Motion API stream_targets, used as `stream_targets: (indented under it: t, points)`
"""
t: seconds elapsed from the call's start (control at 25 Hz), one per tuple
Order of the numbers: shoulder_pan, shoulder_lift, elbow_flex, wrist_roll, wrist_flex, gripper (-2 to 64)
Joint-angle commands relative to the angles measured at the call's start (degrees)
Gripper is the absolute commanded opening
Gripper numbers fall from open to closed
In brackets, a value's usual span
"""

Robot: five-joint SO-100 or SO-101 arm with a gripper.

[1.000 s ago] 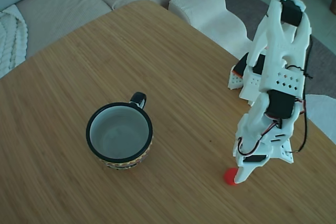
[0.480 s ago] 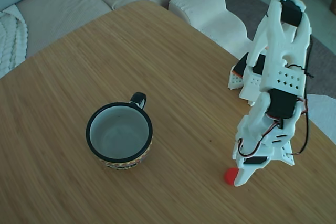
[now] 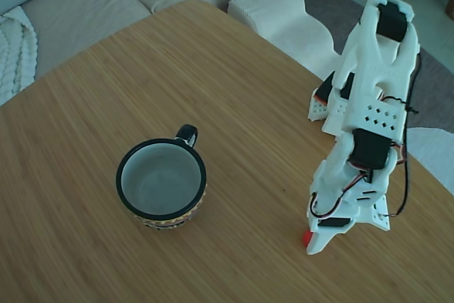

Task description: Grasp a red cap and put it in the cup.

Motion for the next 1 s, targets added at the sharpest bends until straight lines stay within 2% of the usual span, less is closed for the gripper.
stream_targets:
  t: [0.0,0.84,0.88,0.96]
  points:
    - [-0.18,0.09,-2.64,0.18,-0.26,29.9]
    - [-2.72,-3.43,-4.48,0.44,0.79,29.1]
    - [-2.72,-3.43,-4.39,0.53,0.70,28.5]
    - [-2.64,-3.43,-4.22,0.53,0.53,23.4]
